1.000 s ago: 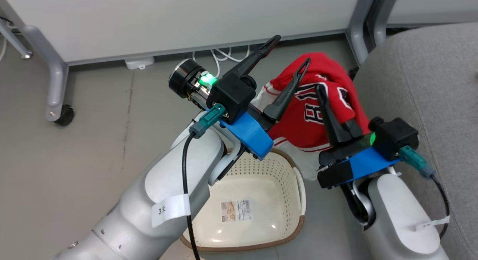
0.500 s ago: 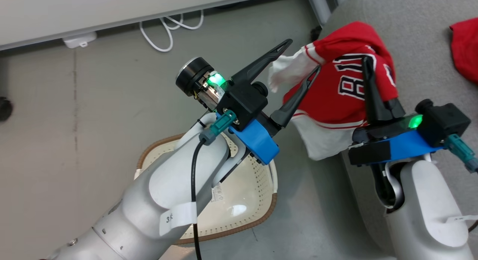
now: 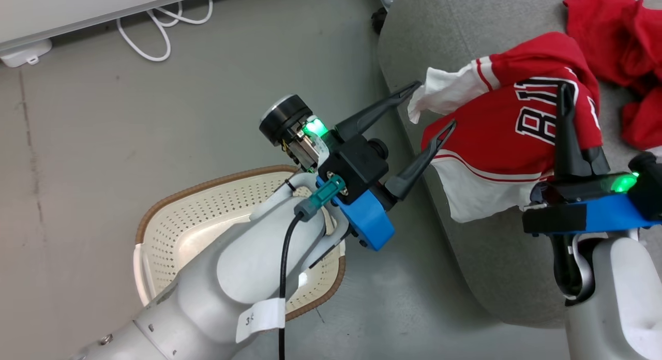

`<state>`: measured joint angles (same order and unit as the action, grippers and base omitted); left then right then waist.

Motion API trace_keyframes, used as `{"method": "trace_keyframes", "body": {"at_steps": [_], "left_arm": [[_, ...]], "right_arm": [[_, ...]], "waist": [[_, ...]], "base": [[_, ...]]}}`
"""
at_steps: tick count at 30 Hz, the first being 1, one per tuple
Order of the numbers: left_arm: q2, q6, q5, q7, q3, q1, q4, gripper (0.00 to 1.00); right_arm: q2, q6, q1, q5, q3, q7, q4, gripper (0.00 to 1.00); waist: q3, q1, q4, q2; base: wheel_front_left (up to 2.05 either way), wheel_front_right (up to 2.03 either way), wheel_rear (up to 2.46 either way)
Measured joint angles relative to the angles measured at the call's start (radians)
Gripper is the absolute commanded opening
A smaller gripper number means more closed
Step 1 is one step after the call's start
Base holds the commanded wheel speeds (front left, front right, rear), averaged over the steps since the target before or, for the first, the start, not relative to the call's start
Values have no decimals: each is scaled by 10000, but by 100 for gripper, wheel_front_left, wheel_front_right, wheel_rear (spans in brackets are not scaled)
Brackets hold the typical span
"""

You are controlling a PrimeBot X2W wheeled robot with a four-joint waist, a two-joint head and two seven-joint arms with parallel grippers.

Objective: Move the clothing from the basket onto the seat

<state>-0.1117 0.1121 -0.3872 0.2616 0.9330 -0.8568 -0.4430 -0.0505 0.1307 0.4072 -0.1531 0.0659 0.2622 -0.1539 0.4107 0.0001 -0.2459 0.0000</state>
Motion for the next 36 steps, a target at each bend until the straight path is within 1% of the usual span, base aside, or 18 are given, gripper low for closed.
{"method": "trace_keyframes", "body": {"at_steps": [6, 15, 18, 23, 26, 30, 36], "left_arm": [[13, 21, 0, 2, 247, 127, -63, 100], [23, 21, -63, 0, 322, 140, -90, 100], [2, 15, -56, 0, 330, 121, -38, 100], [-17, -15, 84, -48, 359, -231, 194, 100], [-169, -15, 194, -186, 387, -492, 337, 100], [-401, -13, 336, -407, 410, -892, 602, 100], [-719, 12, 573, -729, 525, -1546, 997, 100]], "right_arm": [[0, 0, -392, -6, 343, 2, 153, 0], [0, 0, -572, -171, 343, 0, 314, 0], [2, 0, -345, -171, 370, 0, 401, 0], [-59, 0, 505, -77, 867, 0, 780, 0], [-286, 0, 1332, -61, 1191, 0, 1110, 0], [-786, 0, 2675, 15, 1743, 0, 1593, 0], [-1812, 0, 4496, 0, 3338, 2, 2077, 0]], "waist": [[54, -1, -297, 0], [116, -1, -440, 0], [232, -1, -422, 0], [669, -1, -316, 0], [1097, -1, -295, 0], [1802, 0, -299, 0], [2982, 0, -305, 0]], "base": [[0, 0, 0], [0, 0, 0], [0, 0, 0], [0, 0, 0], [0, 0, 0], [0, 0, 0], [0, 0, 0]]}}
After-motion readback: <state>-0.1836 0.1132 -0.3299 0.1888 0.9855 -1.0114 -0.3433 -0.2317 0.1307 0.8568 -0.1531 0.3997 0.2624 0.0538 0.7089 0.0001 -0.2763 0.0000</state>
